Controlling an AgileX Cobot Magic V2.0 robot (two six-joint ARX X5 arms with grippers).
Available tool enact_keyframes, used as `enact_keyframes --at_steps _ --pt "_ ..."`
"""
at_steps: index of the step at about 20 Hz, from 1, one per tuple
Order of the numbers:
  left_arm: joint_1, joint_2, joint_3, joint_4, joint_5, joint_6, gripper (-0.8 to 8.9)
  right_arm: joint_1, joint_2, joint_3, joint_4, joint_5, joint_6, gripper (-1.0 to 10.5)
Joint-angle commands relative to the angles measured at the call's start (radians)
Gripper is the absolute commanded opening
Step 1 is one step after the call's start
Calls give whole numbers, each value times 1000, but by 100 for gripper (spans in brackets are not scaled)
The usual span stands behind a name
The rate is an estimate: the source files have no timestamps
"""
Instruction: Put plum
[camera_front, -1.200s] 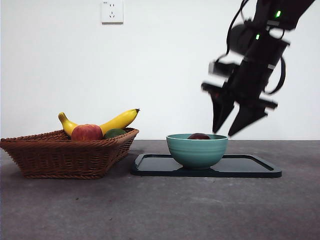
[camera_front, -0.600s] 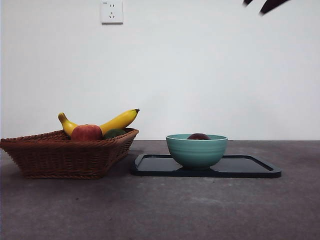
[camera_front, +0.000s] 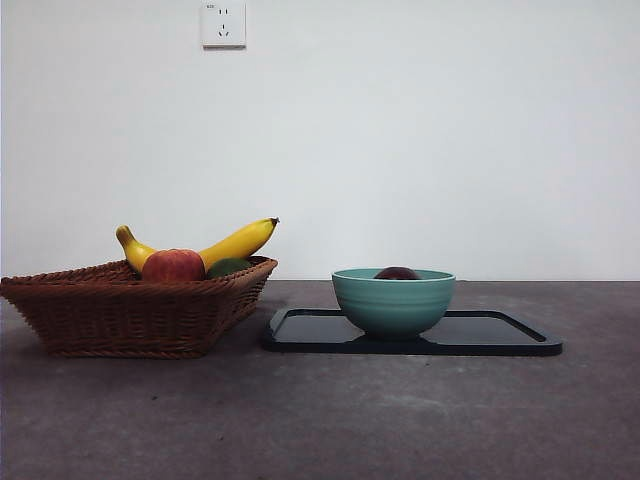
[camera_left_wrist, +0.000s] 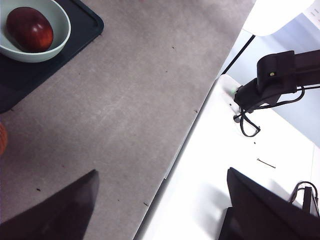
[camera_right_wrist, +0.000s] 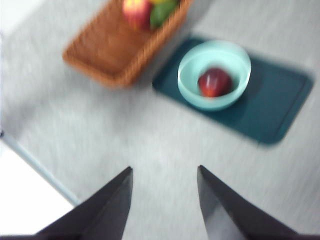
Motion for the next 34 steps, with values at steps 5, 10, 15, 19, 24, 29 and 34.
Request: enact_keyframes --at_steps 5,10,15,19,24,29,34 --pt "-5 7 9 7 3 -4 400 6 -141 -243 59 -101 -4 206" --pt "-5 7 9 7 3 -5 400 6 -159 -281 76 -107 10 206" --pt "-5 7 9 6 3 -9 400 6 -157 -281 94 -110 15 206" --pt "-5 7 9 8 3 -9 400 6 -157 -281 94 -109 19 206" --pt "-5 7 9 31 2 -43 400 6 -157 -281 94 -109 19 206" --pt "-11 8 9 165 -28 -184 401 6 -157 -281 95 -109 19 206" --pt "-61 25 9 350 -195 -353 404 6 -157 -281 95 -109 18 206"
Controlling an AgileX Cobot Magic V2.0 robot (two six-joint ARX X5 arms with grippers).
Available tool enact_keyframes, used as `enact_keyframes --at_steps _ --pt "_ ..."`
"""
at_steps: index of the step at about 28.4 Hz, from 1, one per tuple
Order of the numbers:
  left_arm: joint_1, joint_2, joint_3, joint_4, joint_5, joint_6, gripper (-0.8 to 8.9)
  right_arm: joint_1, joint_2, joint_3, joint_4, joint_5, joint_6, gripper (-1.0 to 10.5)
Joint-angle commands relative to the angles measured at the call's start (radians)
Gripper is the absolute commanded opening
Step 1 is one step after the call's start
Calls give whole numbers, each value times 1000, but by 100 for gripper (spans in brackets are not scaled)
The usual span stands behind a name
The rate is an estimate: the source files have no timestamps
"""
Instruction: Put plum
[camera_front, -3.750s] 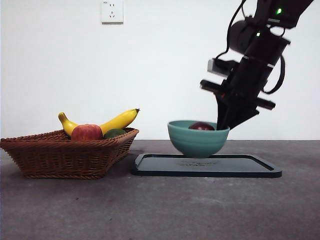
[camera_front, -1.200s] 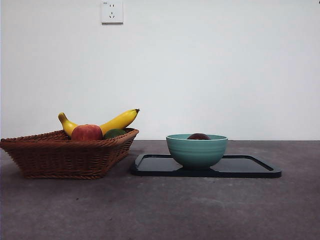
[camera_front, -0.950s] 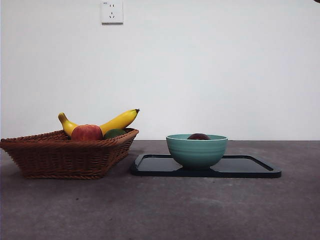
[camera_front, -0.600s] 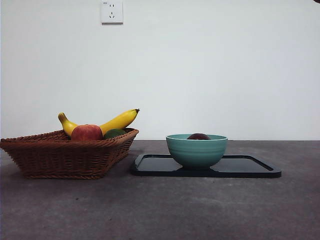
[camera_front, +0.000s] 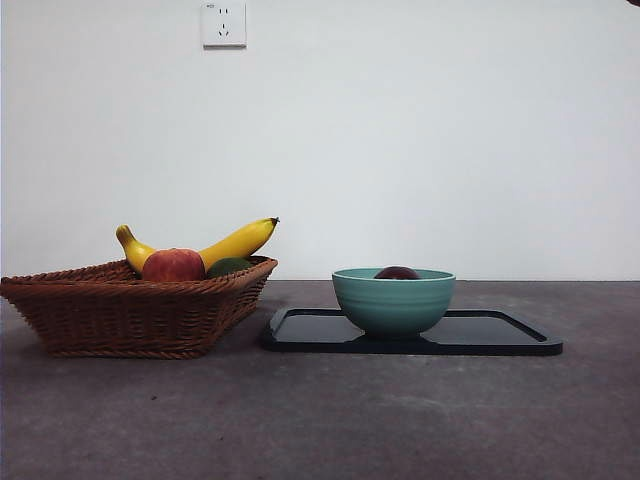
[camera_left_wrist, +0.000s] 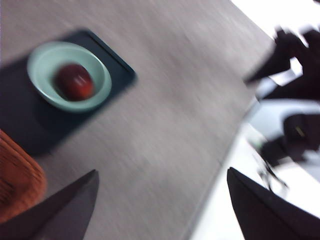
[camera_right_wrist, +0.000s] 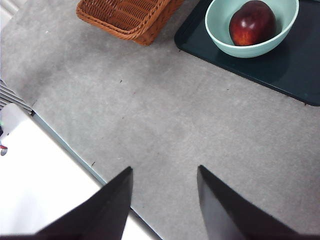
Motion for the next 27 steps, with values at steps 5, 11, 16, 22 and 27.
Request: enact_keyframes --at_steps 5,11,16,22,27 --pt "-73 97 20 215 -146 -213 404 5 5 10 12 -3 7 206" --pt "-116 268 103 251 -168 -249 404 5 5 10 12 -3 8 206" --pt "-144 432 227 250 -224 -248 404 5 5 10 11 -3 8 206" --pt "-165 611 376 246 -276 -247 403 5 5 10 10 -3 11 206" --pt "-180 746 481 242 -343 -238 402 5 5 10 9 -2 11 206"
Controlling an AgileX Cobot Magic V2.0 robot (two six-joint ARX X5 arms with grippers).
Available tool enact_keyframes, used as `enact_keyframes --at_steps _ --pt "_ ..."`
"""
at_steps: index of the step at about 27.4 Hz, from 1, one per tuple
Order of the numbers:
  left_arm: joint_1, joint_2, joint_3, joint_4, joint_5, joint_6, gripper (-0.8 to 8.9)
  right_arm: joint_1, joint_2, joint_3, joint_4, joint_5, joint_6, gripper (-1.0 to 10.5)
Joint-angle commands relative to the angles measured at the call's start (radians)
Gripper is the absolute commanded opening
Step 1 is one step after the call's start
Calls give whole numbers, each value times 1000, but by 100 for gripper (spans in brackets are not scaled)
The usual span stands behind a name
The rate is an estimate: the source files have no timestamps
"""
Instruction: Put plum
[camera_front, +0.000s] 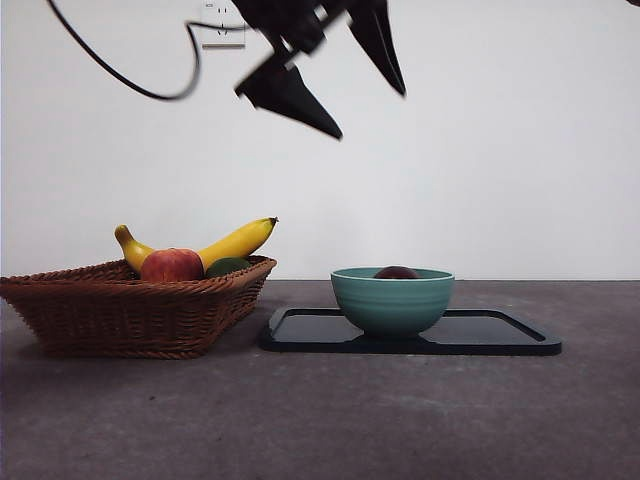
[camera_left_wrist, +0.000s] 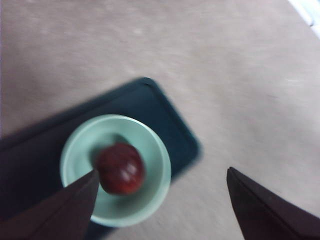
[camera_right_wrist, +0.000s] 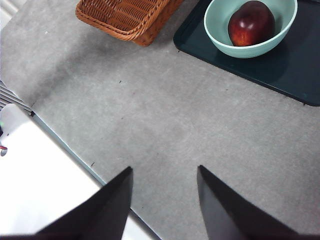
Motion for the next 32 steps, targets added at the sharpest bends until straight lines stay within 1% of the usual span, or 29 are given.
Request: enact_keyframes --at_steps 1,6,11,17,25,29,30,32 --pt "-13 83 76 3 -19 6 402 5 5 10 8 -2 11 206" --pt "-19 190 145 -13 -43 11 401 5 5 10 7 -2 11 206" --pt "-25 271 170 -14 -68 23 401 5 5 10 7 -1 11 206" --pt "-36 338 170 -12 -92 25 401 5 5 10 7 -1 11 206" --pt "-59 407 170 11 -99 32 401 5 5 10 7 -1 11 206" --pt "-67 424 170 5 -139 39 400 5 5 10 7 -1 11 206" --pt "-69 424 170 6 -140 40 397 5 5 10 7 -1 11 206" --pt "-72 424 170 0 -142 52 321 5 5 10 7 -1 11 206"
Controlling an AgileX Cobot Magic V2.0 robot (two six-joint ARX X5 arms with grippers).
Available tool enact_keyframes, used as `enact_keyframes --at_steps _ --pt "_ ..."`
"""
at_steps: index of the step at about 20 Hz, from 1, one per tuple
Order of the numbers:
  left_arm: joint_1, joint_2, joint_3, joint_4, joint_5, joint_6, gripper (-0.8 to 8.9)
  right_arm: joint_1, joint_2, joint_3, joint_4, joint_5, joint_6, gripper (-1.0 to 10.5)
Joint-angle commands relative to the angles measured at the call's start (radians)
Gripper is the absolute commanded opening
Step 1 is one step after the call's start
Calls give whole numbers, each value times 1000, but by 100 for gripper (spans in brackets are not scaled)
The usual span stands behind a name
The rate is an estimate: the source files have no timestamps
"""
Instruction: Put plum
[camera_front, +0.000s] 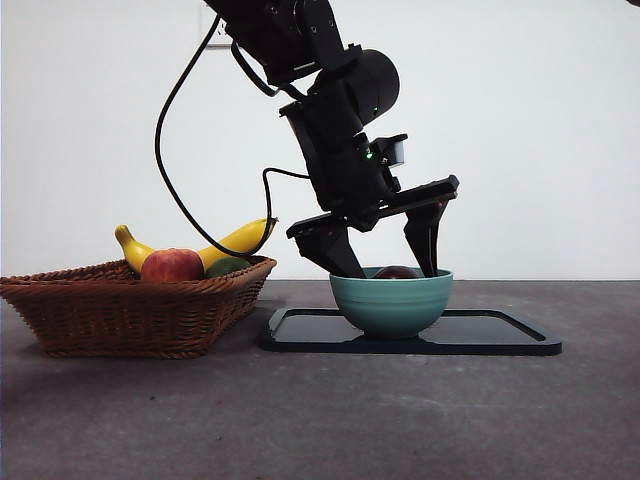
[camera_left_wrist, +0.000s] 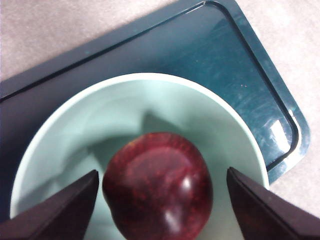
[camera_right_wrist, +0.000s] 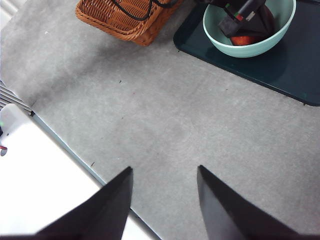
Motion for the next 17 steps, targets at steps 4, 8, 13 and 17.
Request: enact_keyframes --at_steps 4,8,13,17 --pt "-15 33 34 -37 -3 35 299 5 5 10 8 -2 10 206" --pt "-16 33 42 -42 -3 47 235 5 5 10 8 -2 10 206" --pt "-8 31 173 -126 -3 57 235 5 5 10 8 -2 10 206" --pt "2 29 367 -262 -3 82 236 5 5 10 8 -2 10 206"
